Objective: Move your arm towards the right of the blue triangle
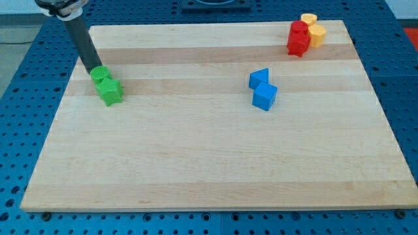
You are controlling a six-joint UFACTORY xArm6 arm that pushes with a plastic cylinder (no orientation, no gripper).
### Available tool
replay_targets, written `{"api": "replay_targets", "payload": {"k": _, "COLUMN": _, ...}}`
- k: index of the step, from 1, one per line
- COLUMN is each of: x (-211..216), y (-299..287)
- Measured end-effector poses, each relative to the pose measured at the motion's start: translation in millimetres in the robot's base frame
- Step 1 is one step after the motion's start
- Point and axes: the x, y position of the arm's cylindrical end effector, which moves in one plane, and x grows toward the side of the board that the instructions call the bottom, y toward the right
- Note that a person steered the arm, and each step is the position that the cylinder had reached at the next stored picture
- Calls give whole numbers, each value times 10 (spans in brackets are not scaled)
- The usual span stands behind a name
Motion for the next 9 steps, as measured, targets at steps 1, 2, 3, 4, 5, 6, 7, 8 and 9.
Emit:
{"api": "replay_targets", "payload": {"k": 1, "x": 42, "y": 2}}
{"api": "replay_targets", "payload": {"k": 2, "x": -90, "y": 295}}
{"api": "replay_targets", "payload": {"k": 3, "x": -110, "y": 1004}}
{"api": "replay_targets", "payload": {"k": 4, "x": -110, "y": 1740}}
{"api": "replay_targets", "payload": {"k": 5, "x": -111, "y": 2433}}
{"api": "replay_targets", "payload": {"k": 6, "x": -110, "y": 3168}}
{"api": "replay_targets", "payload": {"k": 7, "x": -29, "y": 3777}}
{"api": "replay_targets", "payload": {"k": 8, "x": 227, "y": 4192}}
{"api": "replay_targets", "payload": {"k": 9, "x": 339, "y": 4091}}
